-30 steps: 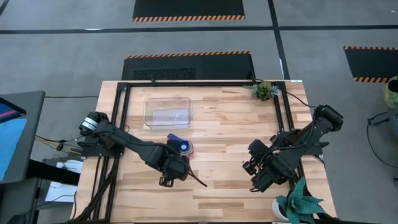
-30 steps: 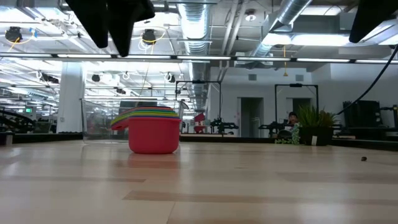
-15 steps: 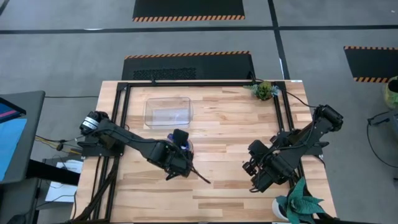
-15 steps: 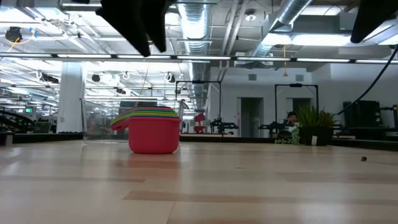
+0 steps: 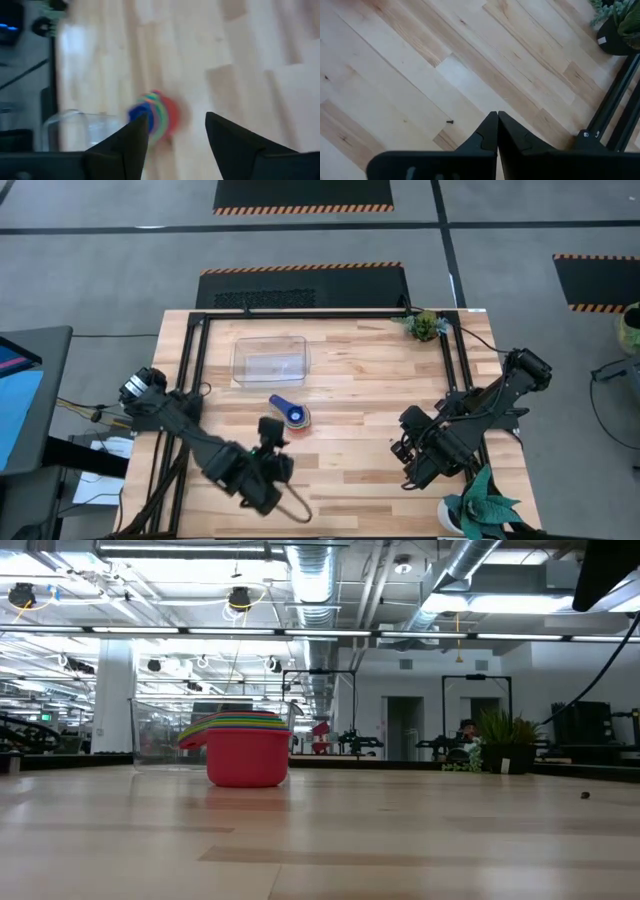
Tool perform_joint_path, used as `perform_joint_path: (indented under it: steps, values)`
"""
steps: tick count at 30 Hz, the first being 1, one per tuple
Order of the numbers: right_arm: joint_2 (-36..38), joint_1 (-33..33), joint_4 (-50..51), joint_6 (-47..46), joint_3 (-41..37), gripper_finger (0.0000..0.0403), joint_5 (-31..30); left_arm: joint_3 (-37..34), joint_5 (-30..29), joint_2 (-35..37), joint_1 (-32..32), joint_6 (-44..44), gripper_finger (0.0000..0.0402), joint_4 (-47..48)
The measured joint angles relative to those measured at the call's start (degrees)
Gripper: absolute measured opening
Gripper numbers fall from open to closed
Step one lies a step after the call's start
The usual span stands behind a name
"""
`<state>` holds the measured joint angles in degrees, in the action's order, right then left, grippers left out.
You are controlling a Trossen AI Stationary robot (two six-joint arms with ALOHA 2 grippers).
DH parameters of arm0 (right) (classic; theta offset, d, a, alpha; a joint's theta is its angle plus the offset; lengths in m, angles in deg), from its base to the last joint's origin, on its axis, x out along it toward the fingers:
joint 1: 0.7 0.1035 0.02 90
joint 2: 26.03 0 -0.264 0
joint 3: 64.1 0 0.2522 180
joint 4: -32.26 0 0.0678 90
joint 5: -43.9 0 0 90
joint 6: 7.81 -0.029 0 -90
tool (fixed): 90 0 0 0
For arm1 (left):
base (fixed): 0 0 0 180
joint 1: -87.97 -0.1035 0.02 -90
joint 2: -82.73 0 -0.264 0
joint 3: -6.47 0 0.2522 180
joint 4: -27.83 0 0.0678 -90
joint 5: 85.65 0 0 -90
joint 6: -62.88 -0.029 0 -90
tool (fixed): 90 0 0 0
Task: Nest measuring cups in basket
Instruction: Put the stacked measuring cups into the transparent bin
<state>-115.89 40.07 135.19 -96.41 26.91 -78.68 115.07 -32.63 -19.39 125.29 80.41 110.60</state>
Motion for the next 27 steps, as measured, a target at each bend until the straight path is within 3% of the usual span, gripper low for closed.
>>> perform_joint_path:
  steps: [8, 12, 19, 27]
  values:
    - [0.00, 0.00, -0.04, 0.17, 0.00, 0.0023, 0.04, -0.15, 5.34, -3.79, 6.19, 10.21, 0.0161, 1.39]
    - [-0.01, 0.00, -0.08, 0.17, 0.00, 0.0021, 0.04, -0.24, 6.68, -8.77, 6.57, 10.18, 0.0154, 4.50]
    - [0.00, 0.00, -0.22, 0.15, 0.00, 0.0026, 0.07, -0.27, 4.63, -16.00, 3.37, 13.07, 0.0161, 11.40]
    - [0.00, 0.00, -0.47, 0.17, 0.00, 0.0021, 0.72, -3.73, -1.77, -15.72, -1.62, 13.61, 0.0183, 13.12]
